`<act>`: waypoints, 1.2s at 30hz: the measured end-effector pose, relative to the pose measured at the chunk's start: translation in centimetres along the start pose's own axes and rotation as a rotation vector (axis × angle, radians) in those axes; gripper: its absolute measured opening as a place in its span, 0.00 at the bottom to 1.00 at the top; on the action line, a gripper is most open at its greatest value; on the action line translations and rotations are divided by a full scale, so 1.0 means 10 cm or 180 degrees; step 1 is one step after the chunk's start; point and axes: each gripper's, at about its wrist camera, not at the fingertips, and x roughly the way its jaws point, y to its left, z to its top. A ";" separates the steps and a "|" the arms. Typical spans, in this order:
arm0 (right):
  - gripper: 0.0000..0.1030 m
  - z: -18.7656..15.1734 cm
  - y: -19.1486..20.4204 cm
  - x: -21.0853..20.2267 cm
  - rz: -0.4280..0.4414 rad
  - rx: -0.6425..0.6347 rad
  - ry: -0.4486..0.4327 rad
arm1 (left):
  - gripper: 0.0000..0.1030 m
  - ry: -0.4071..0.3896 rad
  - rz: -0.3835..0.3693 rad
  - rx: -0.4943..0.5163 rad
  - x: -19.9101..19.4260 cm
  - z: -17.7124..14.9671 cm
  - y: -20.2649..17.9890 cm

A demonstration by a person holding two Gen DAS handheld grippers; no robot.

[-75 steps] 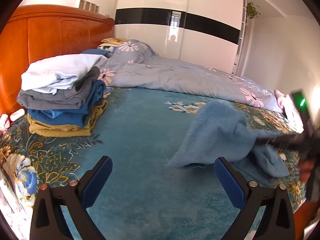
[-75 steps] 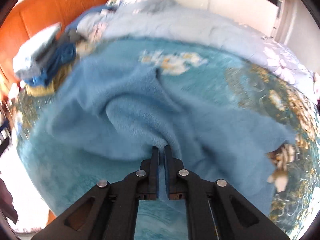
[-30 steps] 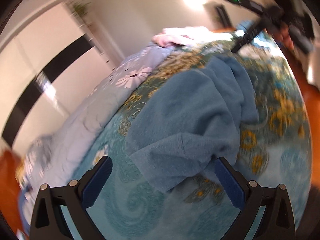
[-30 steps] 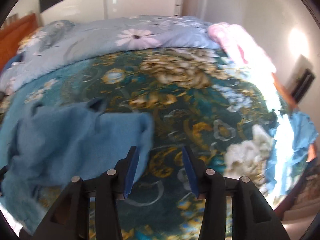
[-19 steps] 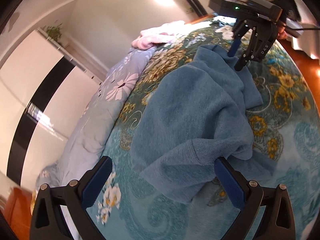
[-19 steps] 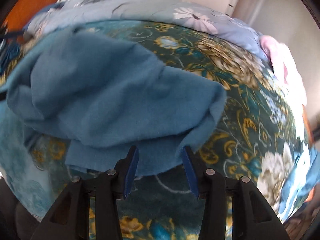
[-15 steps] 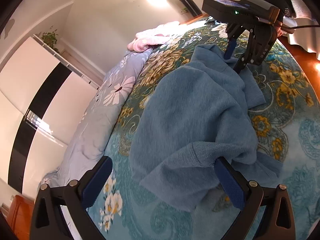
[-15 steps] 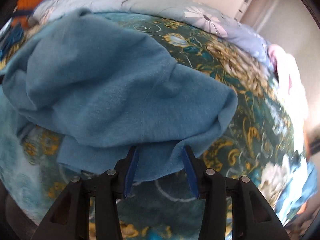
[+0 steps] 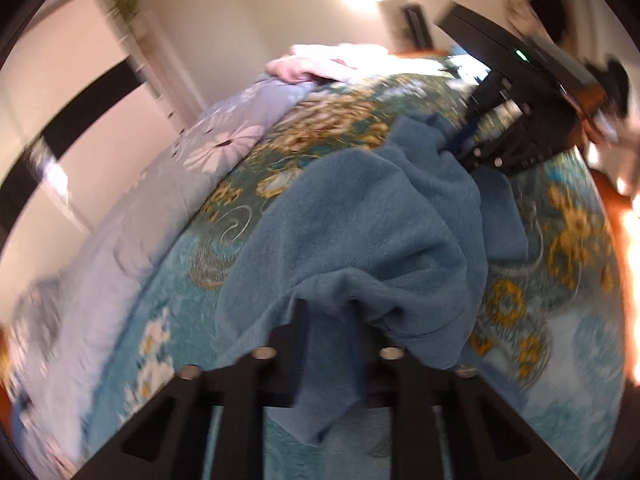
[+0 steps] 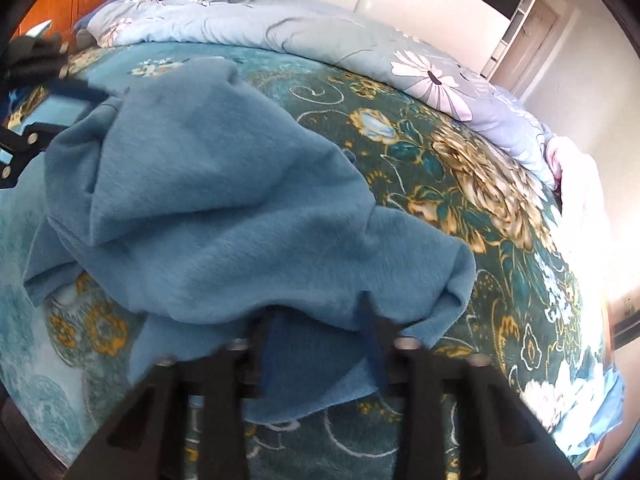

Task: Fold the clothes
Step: 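Grasp the sweater with the left gripper while the right gripper grasps another edge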

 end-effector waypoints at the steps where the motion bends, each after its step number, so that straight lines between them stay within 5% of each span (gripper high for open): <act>1: 0.10 0.02 -0.01 -0.04 0.0010 0.0048 -0.0010 | 0.08 -0.0037 -0.0004 -0.0179 -0.04 0.01 0.07; 3: 0.08 0.07 -0.04 -0.14 0.0007 0.0165 -0.0084 | 0.00 -0.0129 0.0060 -0.0476 -0.18 0.00 0.20; 8: 0.06 0.32 -0.19 -0.69 -0.0013 0.0558 -0.0497 | 0.00 -0.0437 0.0241 -0.1103 -0.69 0.07 0.60; 13: 0.05 0.66 -0.19 -1.44 -0.0039 0.0700 -0.0945 | 0.00 -0.0622 0.0440 -0.1257 -1.26 0.11 0.76; 19: 0.05 0.87 0.00 -1.98 -0.0135 0.0656 -0.1142 | 0.04 -0.0555 0.0307 -0.1060 -1.40 -0.04 0.44; 23: 0.05 0.95 0.09 -2.12 -0.0161 0.0632 -0.1191 | 0.55 -0.0443 0.0388 -0.0679 -1.25 -0.13 0.09; 36: 0.05 1.07 0.02 -1.99 -0.0023 0.0668 -0.1167 | 0.63 -0.0131 0.0349 0.0198 -0.24 0.04 -0.22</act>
